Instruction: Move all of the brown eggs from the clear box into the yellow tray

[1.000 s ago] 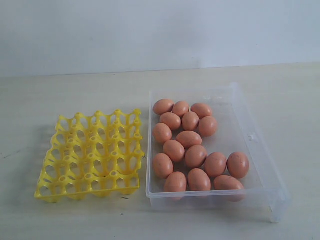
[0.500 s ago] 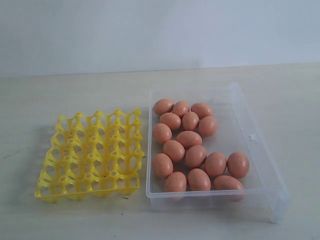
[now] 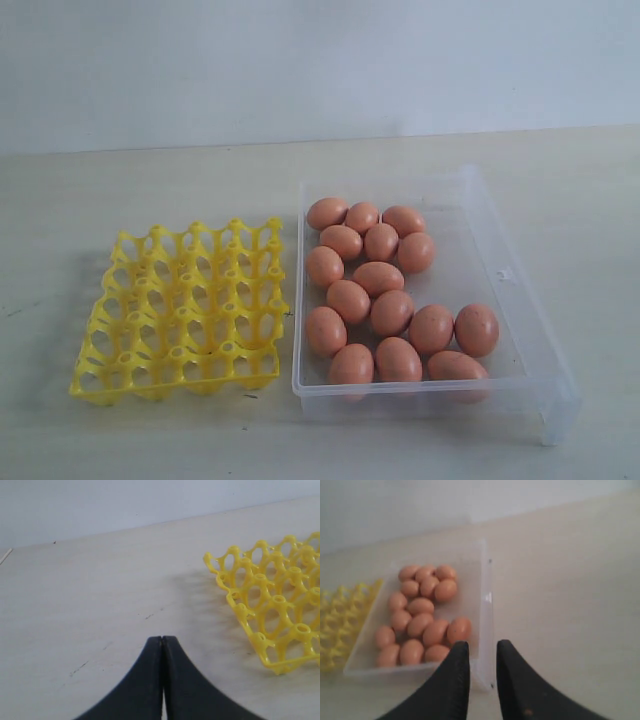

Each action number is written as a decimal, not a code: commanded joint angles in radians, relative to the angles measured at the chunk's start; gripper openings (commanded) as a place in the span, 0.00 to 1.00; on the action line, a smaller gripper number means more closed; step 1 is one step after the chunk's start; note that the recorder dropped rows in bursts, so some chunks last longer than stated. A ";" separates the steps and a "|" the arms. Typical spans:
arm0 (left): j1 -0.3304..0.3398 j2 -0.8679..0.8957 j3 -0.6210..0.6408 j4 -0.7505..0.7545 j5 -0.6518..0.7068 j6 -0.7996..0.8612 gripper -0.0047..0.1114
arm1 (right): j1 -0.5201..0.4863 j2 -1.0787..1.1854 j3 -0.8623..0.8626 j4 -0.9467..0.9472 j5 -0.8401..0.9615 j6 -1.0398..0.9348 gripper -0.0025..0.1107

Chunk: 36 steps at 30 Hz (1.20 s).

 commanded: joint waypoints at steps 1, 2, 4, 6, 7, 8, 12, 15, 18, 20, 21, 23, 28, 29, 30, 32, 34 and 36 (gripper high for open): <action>-0.005 -0.006 -0.004 -0.002 -0.006 -0.006 0.04 | 0.010 0.164 -0.006 0.022 0.059 -0.058 0.20; -0.005 -0.006 -0.004 -0.002 -0.006 -0.006 0.04 | 0.026 0.203 -0.013 0.027 0.059 -0.064 0.20; -0.005 -0.006 -0.004 -0.002 -0.006 -0.006 0.04 | 0.053 0.314 -0.039 0.025 0.066 -0.126 0.20; -0.005 -0.006 -0.004 -0.002 -0.006 -0.006 0.04 | 0.067 0.432 -0.083 0.005 0.047 -0.238 0.20; -0.005 -0.006 -0.004 -0.002 -0.006 -0.006 0.04 | 0.067 0.489 -0.105 -0.002 0.023 -0.293 0.19; -0.005 -0.006 -0.004 -0.002 -0.006 -0.006 0.04 | 0.067 0.531 -0.127 -0.007 -0.022 -0.352 0.18; -0.005 -0.006 -0.004 -0.002 -0.006 -0.006 0.04 | 0.115 0.735 -0.253 0.058 -0.122 -0.238 0.09; -0.005 -0.006 -0.004 -0.002 -0.006 -0.006 0.04 | 0.156 0.877 -0.337 0.052 -0.020 -0.230 0.04; -0.005 -0.006 -0.004 -0.002 -0.006 -0.006 0.04 | 0.188 0.984 -0.359 0.044 -0.017 -0.230 0.07; -0.005 -0.006 -0.004 -0.002 -0.006 -0.006 0.04 | 0.199 1.044 -0.359 0.054 -0.030 -0.230 0.12; -0.005 -0.006 -0.004 -0.002 -0.006 -0.006 0.04 | 0.205 1.074 -0.359 0.058 -0.035 -0.235 0.15; -0.005 -0.006 -0.004 -0.002 -0.006 -0.006 0.04 | 0.207 1.129 -0.361 0.071 -0.038 -0.233 0.23; -0.005 -0.006 -0.004 -0.002 -0.006 -0.006 0.04 | 0.207 1.279 -0.361 0.106 -0.040 -0.230 0.46; -0.005 -0.006 -0.004 -0.002 -0.006 -0.006 0.04 | 0.207 1.307 -0.361 0.107 -0.042 -0.230 0.46; -0.005 -0.006 -0.004 -0.002 -0.006 -0.006 0.04 | 0.208 1.331 -0.361 0.110 -0.052 -0.230 0.45; -0.005 -0.006 -0.004 -0.002 -0.006 -0.006 0.04 | 0.229 1.354 -0.361 0.107 -0.079 -0.230 0.44; -0.005 -0.006 -0.004 -0.002 -0.006 -0.006 0.04 | 0.247 1.359 -0.361 0.107 -0.133 -0.230 0.43; -0.005 -0.006 -0.004 -0.002 -0.006 -0.006 0.04 | 0.269 1.359 -0.363 0.107 -0.182 -0.230 0.43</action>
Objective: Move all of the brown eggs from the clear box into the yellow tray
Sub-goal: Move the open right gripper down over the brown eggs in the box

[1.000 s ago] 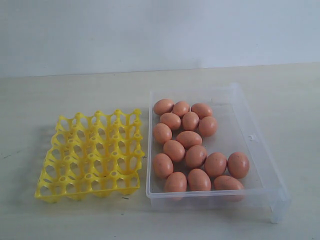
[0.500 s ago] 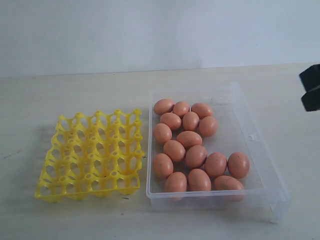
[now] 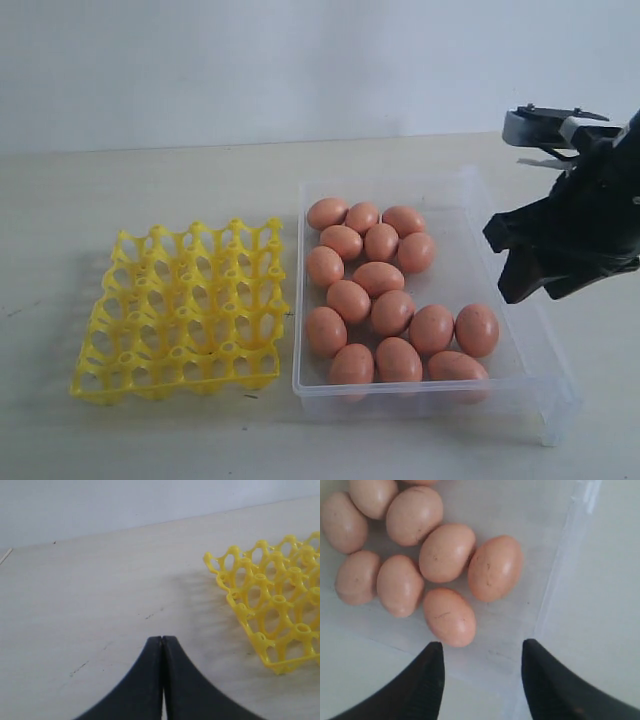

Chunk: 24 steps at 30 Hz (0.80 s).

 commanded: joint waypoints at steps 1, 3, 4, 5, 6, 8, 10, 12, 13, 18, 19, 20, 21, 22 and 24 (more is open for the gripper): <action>-0.005 -0.006 -0.004 -0.002 -0.006 -0.006 0.04 | 0.048 0.004 -0.020 0.008 -0.113 -0.001 0.43; -0.005 -0.006 -0.004 -0.002 -0.006 -0.006 0.04 | 0.079 0.012 -0.039 0.005 -0.117 -0.001 0.43; -0.005 -0.006 -0.004 -0.002 -0.006 -0.006 0.04 | 0.100 0.021 -0.053 -0.003 -0.115 -0.001 0.43; -0.005 -0.006 -0.004 -0.002 -0.006 -0.006 0.04 | 0.117 0.025 -0.064 -0.009 -0.112 -0.001 0.43; -0.005 -0.006 -0.004 -0.002 -0.006 -0.006 0.04 | 0.137 0.036 -0.078 -0.023 -0.108 0.014 0.43; -0.005 -0.006 -0.004 -0.002 -0.006 -0.006 0.04 | 0.172 0.055 -0.113 -0.064 -0.107 0.057 0.43; -0.005 -0.006 -0.004 -0.002 -0.006 -0.006 0.04 | 0.200 0.081 -0.149 -0.095 -0.097 0.116 0.43; -0.005 -0.006 -0.004 -0.002 -0.006 -0.006 0.04 | 0.226 0.109 -0.183 -0.115 -0.083 0.144 0.43; -0.005 -0.006 -0.004 -0.002 -0.006 -0.006 0.04 | 0.242 0.127 -0.200 -0.134 -0.066 0.163 0.43; -0.005 -0.006 -0.004 -0.002 -0.006 -0.006 0.04 | 0.283 0.220 -0.241 -0.165 -0.019 0.228 0.43; -0.005 -0.006 -0.004 -0.002 -0.006 -0.006 0.04 | 0.286 0.237 -0.241 -0.165 -0.019 0.239 0.43; -0.005 -0.006 -0.004 -0.002 -0.006 -0.006 0.04 | 0.286 0.252 -0.241 -0.165 -0.019 0.252 0.43; -0.005 -0.006 -0.004 -0.002 -0.006 -0.006 0.04 | 0.286 0.263 -0.241 -0.165 -0.019 0.259 0.43; -0.005 -0.006 -0.004 -0.002 -0.006 -0.006 0.04 | 0.286 0.276 -0.241 -0.165 -0.019 0.266 0.43; -0.005 -0.006 -0.004 -0.002 -0.006 -0.006 0.04 | 0.286 0.298 -0.241 -0.165 -0.019 0.281 0.43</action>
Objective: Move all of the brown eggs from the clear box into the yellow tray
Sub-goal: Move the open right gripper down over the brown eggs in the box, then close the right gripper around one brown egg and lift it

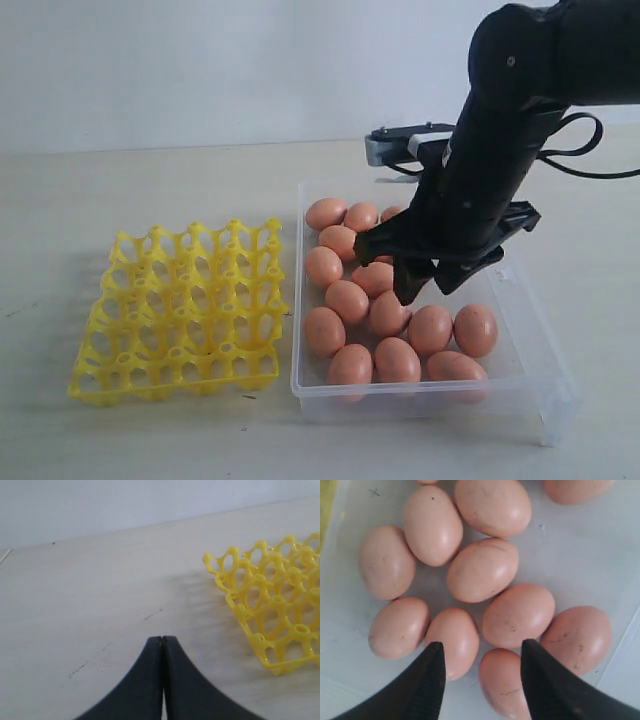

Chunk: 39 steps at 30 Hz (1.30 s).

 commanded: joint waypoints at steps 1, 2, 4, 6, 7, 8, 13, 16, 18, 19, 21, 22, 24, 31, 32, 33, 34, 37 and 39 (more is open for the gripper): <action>-0.005 -0.006 -0.004 -0.002 -0.006 -0.006 0.04 | 0.004 0.043 -0.010 -0.015 0.000 0.039 0.43; -0.005 -0.006 -0.004 -0.002 -0.006 -0.006 0.04 | 0.004 0.051 -0.010 -0.015 -0.002 0.041 0.43; -0.005 -0.006 -0.004 -0.002 -0.006 -0.006 0.04 | 0.004 0.068 -0.010 -0.013 -0.021 0.045 0.43; -0.005 -0.006 -0.004 -0.002 -0.006 -0.006 0.04 | 0.004 0.082 -0.010 -0.004 -0.041 0.056 0.43; -0.005 -0.006 -0.004 -0.002 -0.006 -0.006 0.04 | 0.004 0.092 -0.010 0.001 -0.047 0.056 0.43; -0.005 -0.006 -0.004 -0.002 -0.006 -0.006 0.04 | 0.004 0.102 -0.010 0.001 -0.049 0.056 0.43; -0.005 -0.006 -0.004 -0.002 -0.006 -0.006 0.04 | 0.002 0.137 -0.012 -0.001 -0.057 0.056 0.43; -0.005 -0.006 -0.004 -0.002 -0.006 -0.006 0.04 | -0.006 0.141 -0.012 -0.008 -0.058 0.060 0.43; -0.005 -0.006 -0.004 -0.002 -0.006 -0.006 0.04 | -0.015 0.141 -0.012 -0.015 -0.049 0.064 0.43; -0.005 -0.006 -0.004 -0.002 -0.006 -0.006 0.04 | -0.026 0.141 -0.012 -0.015 -0.038 0.064 0.43; -0.005 -0.006 -0.004 -0.002 -0.006 -0.006 0.04 | -0.037 0.141 -0.012 -0.020 -0.019 0.065 0.43; -0.005 -0.006 -0.004 -0.002 -0.006 -0.006 0.04 | -0.042 0.139 -0.012 -0.020 -0.011 0.065 0.43; -0.005 -0.006 -0.004 -0.002 -0.006 -0.006 0.04 | -0.050 0.139 -0.012 -0.024 0.003 0.065 0.43; -0.005 -0.006 -0.004 -0.002 -0.006 -0.006 0.04 | -0.057 0.139 -0.012 -0.013 -0.023 0.065 0.43; -0.005 -0.006 -0.004 -0.002 -0.006 -0.006 0.04 | -0.057 0.141 -0.012 -0.011 -0.033 0.065 0.43; -0.005 -0.006 -0.004 -0.002 -0.006 -0.006 0.04 | -0.061 0.141 -0.012 -0.006 -0.048 0.065 0.43; -0.005 -0.006 -0.004 -0.002 -0.006 -0.006 0.04 | -0.063 0.145 -0.012 -0.006 -0.053 0.065 0.43; -0.005 -0.006 -0.004 -0.002 -0.006 -0.006 0.04 | -0.078 0.158 -0.012 -0.004 -0.049 0.065 0.43; -0.005 -0.006 -0.004 -0.002 -0.006 -0.006 0.04 | -0.084 0.171 -0.012 -0.002 -0.044 0.065 0.43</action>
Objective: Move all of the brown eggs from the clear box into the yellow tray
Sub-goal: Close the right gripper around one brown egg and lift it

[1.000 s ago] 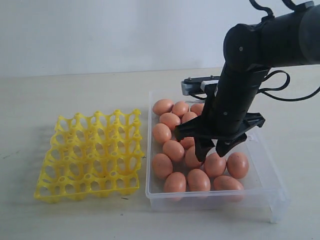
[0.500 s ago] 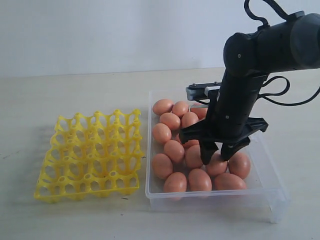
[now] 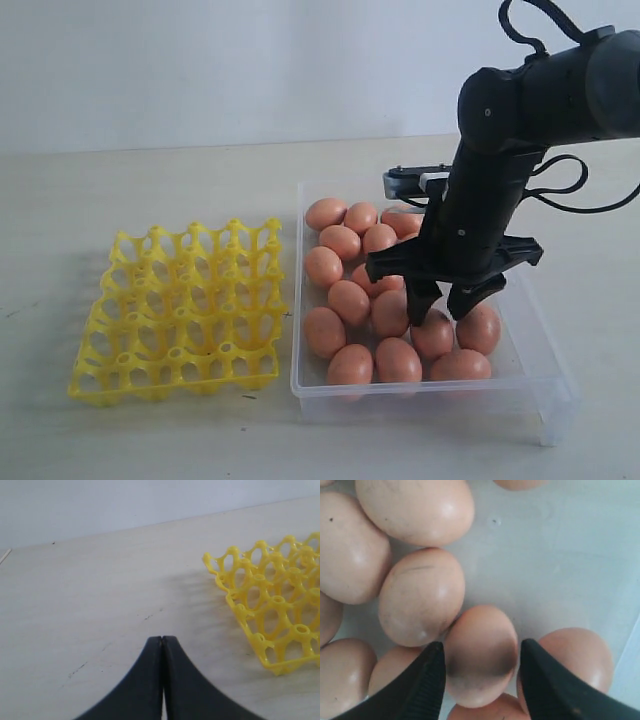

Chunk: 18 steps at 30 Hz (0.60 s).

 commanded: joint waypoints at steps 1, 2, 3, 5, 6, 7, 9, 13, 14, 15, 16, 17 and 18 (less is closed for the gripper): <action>-0.005 -0.006 -0.004 -0.002 -0.006 -0.006 0.04 | -0.020 0.029 -0.003 0.001 -0.002 -0.002 0.43; -0.005 -0.006 -0.004 -0.002 -0.006 -0.006 0.04 | -0.023 0.036 -0.003 0.004 -0.002 -0.002 0.43; -0.005 -0.006 -0.004 -0.002 -0.006 -0.006 0.04 | -0.025 0.041 -0.003 0.004 -0.002 -0.002 0.43; -0.005 -0.006 -0.004 -0.002 -0.006 -0.006 0.04 | -0.025 0.056 -0.003 0.013 -0.002 -0.005 0.43; -0.005 -0.006 -0.004 -0.002 -0.006 -0.006 0.04 | -0.025 0.059 -0.003 0.017 -0.004 -0.006 0.43; -0.005 -0.006 -0.004 -0.002 -0.006 -0.006 0.04 | -0.025 0.065 -0.003 0.020 -0.008 -0.013 0.43; -0.005 -0.006 -0.004 -0.002 -0.006 -0.006 0.04 | -0.025 0.074 -0.003 0.024 -0.013 -0.014 0.43; -0.005 -0.006 -0.004 -0.002 -0.006 -0.006 0.04 | -0.025 0.099 -0.003 0.026 -0.010 -0.021 0.43; -0.005 -0.006 -0.004 -0.002 -0.006 -0.006 0.04 | -0.025 0.105 -0.001 0.026 -0.006 -0.021 0.43; -0.005 -0.006 -0.004 -0.002 -0.006 -0.006 0.04 | -0.025 0.110 -0.001 0.026 -0.006 -0.021 0.43; -0.005 -0.006 -0.004 -0.002 -0.006 -0.006 0.04 | -0.025 0.117 -0.001 0.026 -0.006 -0.021 0.43; -0.005 -0.006 -0.004 -0.002 -0.006 -0.006 0.04 | -0.025 0.121 -0.001 0.030 -0.002 -0.028 0.43; -0.005 -0.006 -0.004 -0.002 -0.006 -0.006 0.04 | -0.025 0.127 -0.001 0.032 0.001 -0.029 0.43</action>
